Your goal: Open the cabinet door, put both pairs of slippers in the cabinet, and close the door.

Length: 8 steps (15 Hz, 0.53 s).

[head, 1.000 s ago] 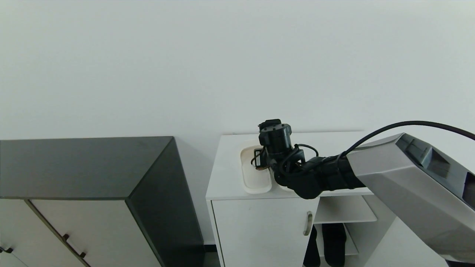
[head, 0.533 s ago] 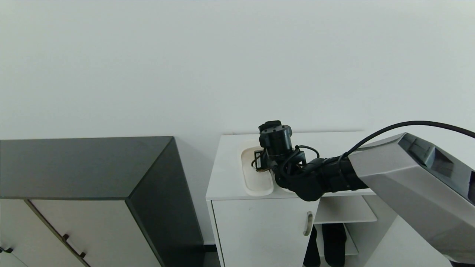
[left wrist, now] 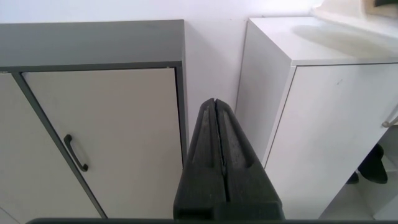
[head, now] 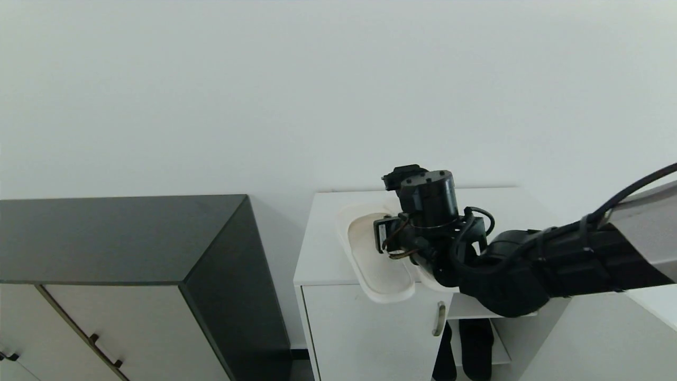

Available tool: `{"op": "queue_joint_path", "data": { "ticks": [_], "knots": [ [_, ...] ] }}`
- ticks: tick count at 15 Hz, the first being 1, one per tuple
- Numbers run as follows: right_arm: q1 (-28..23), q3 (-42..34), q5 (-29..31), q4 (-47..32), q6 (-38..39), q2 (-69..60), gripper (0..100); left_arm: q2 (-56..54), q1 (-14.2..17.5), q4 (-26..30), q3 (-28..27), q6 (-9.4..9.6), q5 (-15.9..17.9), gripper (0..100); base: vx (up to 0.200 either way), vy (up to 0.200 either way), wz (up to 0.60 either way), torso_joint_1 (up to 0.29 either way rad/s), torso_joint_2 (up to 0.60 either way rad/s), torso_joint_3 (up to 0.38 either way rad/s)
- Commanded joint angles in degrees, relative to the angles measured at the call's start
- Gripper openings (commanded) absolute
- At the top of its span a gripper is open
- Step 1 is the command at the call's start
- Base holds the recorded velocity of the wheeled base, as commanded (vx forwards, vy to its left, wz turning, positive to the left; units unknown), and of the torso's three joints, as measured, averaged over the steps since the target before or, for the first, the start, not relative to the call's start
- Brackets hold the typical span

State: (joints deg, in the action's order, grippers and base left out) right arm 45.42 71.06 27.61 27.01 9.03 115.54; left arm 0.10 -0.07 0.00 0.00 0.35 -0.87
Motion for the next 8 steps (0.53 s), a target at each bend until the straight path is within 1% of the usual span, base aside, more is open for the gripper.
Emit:
{"op": "queue_joint_path", "data": {
  "ticks": [1, 3, 5, 8],
  "knots": [
    [1.1, -10.7, -3.0, 2.9, 0.5, -9.1, 0, 0.0, 0.0, 0.0, 0.0, 0.00, 0.0, 0, 0.000, 0.000, 0.00, 0.000, 0.00, 0.000],
    [1.7, -17.9, -6.0, 7.0, 0.4, -13.1, 0, 0.0, 0.0, 0.0, 0.0, 0.09, 0.1, 0, 0.000, 0.000, 0.00, 0.000, 0.00, 0.000],
    [1.9, -22.5, -6.0, 10.0, 0.5, -14.6, 0, 0.0, 0.0, 0.0, 0.0, 0.17, 0.1, 0, 0.000, 0.000, 0.00, 0.000, 0.00, 0.000],
    [2.1, -24.7, -5.7, 12.5, 0.0, -14.2, 0, 0.0, 0.0, 0.0, 0.0, 0.26, 0.2, 0, 0.000, 0.000, 0.00, 0.000, 0.00, 0.000]
  ]
}}
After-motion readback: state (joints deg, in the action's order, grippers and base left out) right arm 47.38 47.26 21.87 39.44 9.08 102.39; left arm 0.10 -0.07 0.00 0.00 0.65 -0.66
